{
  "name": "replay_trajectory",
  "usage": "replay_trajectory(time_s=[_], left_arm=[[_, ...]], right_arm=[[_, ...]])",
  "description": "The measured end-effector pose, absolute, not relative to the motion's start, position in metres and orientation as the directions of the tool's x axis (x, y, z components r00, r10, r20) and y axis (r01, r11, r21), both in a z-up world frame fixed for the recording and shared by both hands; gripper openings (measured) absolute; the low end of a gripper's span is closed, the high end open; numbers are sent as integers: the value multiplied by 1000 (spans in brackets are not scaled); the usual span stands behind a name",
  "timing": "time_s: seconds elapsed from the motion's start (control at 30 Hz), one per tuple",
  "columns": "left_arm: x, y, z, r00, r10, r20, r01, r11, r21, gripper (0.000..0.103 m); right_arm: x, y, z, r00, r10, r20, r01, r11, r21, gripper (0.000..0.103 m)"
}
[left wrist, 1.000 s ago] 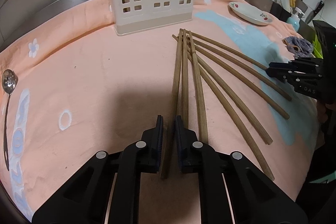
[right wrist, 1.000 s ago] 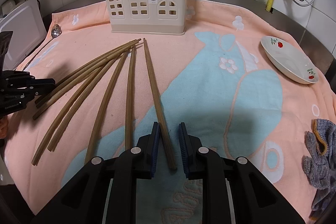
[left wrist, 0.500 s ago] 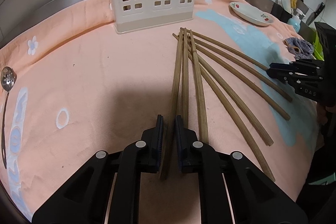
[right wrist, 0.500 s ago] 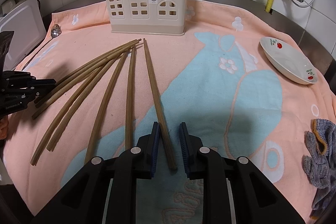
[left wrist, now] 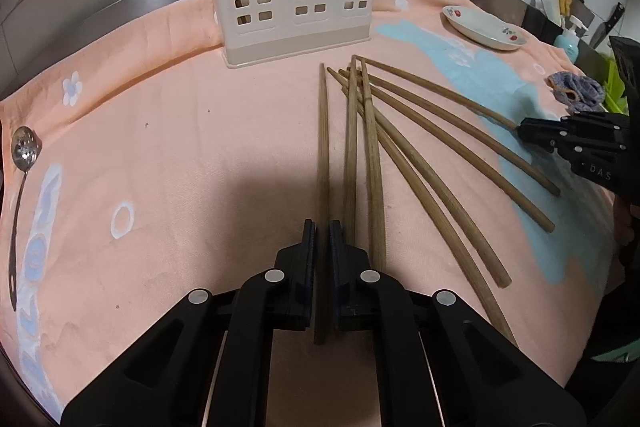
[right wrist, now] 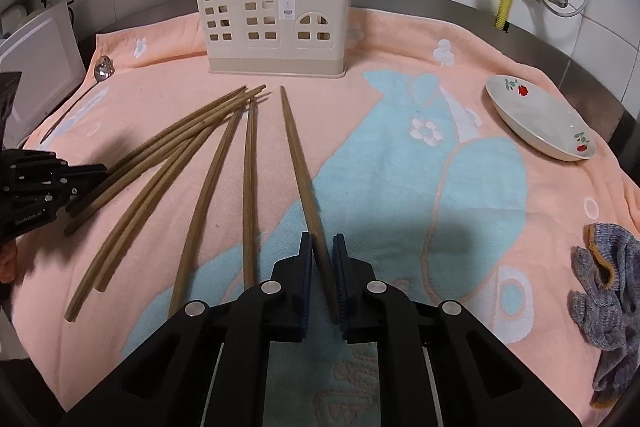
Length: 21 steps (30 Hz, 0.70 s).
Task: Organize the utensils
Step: 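Raise the right gripper's chopstick upright to the holder while the left gripper carries its own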
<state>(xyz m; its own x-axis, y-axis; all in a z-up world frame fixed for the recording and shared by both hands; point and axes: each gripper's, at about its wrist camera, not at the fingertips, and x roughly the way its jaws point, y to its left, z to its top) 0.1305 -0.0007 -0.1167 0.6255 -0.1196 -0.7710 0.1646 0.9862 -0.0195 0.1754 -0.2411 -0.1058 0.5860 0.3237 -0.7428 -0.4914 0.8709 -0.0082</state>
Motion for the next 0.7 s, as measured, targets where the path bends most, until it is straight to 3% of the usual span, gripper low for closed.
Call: replay_trajectory(time_s=[0.47,0.7], left_arm=[[127,3,-114,628,-134,-767,138,989,-60,6],[121,9,-85,684,-132,-717,137,989,-51,6]], right_arm=[[160,-233,-67,631,381,-676,-518,855,-2,7],[160,-232,-29,664,421,-618,-532,847,5,7]])
